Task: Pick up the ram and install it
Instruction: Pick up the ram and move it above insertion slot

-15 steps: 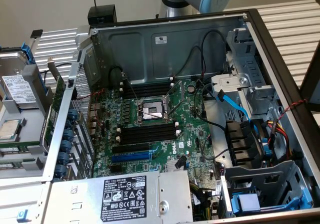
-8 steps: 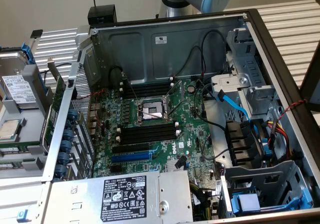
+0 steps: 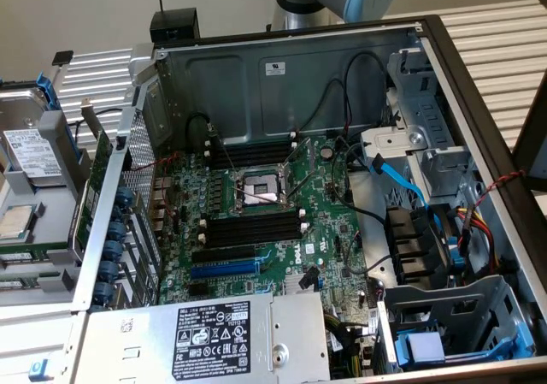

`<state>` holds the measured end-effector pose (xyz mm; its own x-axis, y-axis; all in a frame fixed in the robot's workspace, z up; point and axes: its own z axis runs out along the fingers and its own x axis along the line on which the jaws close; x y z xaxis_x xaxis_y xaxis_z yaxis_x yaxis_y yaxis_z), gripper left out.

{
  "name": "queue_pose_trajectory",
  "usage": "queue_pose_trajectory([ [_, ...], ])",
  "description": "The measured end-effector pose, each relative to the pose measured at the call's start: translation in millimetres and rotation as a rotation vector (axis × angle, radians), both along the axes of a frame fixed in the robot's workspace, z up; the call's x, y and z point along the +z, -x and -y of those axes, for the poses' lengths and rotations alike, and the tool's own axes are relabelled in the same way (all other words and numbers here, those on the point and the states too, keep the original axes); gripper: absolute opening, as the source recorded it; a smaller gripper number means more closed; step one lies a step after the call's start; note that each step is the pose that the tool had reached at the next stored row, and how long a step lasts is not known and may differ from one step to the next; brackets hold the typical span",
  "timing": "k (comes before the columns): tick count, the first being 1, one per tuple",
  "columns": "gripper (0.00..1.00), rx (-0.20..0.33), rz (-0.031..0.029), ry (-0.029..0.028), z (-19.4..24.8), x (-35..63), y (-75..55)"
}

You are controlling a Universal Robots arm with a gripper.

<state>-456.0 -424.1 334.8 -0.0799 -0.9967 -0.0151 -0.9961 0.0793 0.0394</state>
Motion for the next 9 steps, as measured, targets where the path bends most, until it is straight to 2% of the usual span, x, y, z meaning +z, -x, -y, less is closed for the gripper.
queue_pose_trajectory([
  [9,0.39,0.0,-0.0001,0.0,0.5,-16.5,-1.0],
])
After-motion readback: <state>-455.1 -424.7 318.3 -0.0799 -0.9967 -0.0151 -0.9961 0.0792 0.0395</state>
